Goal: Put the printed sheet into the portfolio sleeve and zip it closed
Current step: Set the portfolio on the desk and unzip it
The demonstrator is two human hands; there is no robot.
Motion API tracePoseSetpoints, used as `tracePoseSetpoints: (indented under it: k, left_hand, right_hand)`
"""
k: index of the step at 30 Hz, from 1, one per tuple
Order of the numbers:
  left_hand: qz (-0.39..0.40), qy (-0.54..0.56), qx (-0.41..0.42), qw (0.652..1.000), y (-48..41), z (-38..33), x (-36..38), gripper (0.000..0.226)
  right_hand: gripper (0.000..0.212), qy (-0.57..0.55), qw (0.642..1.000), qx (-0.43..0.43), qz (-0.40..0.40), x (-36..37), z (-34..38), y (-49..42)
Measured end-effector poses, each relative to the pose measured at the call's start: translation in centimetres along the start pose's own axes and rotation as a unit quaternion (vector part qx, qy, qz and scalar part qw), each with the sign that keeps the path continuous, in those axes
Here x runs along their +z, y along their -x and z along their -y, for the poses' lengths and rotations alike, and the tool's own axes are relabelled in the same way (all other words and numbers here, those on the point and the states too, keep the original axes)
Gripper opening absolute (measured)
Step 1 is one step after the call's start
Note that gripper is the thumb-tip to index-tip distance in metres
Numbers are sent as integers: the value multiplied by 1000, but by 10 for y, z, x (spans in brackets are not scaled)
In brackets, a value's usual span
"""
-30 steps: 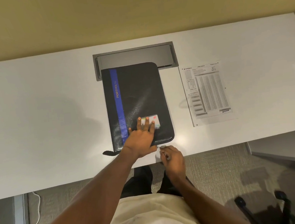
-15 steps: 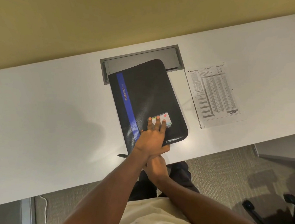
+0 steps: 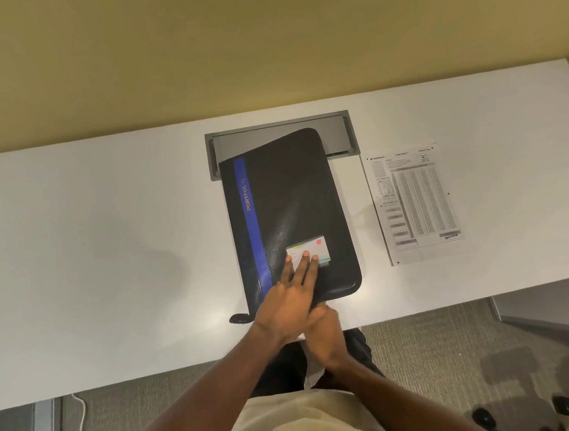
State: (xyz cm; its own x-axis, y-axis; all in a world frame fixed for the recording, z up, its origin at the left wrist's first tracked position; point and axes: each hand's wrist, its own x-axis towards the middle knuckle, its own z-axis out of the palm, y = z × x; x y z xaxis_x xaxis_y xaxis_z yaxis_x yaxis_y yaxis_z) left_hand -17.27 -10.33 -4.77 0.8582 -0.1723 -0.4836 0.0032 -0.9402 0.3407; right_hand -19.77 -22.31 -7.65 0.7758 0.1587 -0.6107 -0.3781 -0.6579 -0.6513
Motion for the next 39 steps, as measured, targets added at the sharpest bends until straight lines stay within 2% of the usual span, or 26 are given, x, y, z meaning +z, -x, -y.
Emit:
tracePoseSetpoints:
  k: [2,4,6,8,11,13,15,17,20,24,28,30,34,36,39]
  left_hand:
    - [-12,20,5,1000,5,3,0,88]
    - [-27,30,3,999,10,5,0,86]
    - [-50,42,-7,998,13,5,1,86]
    - [-68,60,-15,996,15,2,0,88]
    - [-81,66,-18,994,21,-2,-6,88]
    - [-113,88,-23,989,25,-2,-17,85]
    - [-167,172,-45,970,28,0,-34,75]
    - [-215,303,-85,924,29,4,-61,70]
    - [-277,430,-129,850,32,19,-107,80]
    - [-343,411,-130,835,50,49,-153,57]
    - [-348,383,-155,841,70,81,-173,51]
    - [-364,342,-174,849,80,97,-175,46]
    - [-397,274,-254,838,100,135,-168,43]
    - [-406,252,-293,828,104,155,-159,47]
    - [-409,271,-376,786,105,179,-139,51]
  right_hand:
    - [14,-100,988,43,-109,-29,6,-10]
    - [17,-200,969,44,-140,-61,23,-19]
    - [24,-224,971,14,-85,-87,43,-28]
    - [35,-228,973,19,-23,-107,62,-34]
    - [37,-265,963,42,2,-121,87,-37]
    - [40,-181,983,11,-20,-123,102,-32]
    - [37,-140,989,-24,-36,-118,112,-21]
    - [19,-130,988,-82,-32,-107,122,-8]
    - [20,-129,978,-161,1,-86,145,14]
    - [31,-132,965,-211,85,-58,164,28]
    - [33,-84,959,-235,132,-45,161,10]
    - [35,-36,968,-228,100,-43,149,-9]
    - [52,161,971,-175,20,-49,110,-51]
    - [58,260,953,-153,1,-54,93,-65]
    - [62,370,920,-130,3,-59,77,-75]
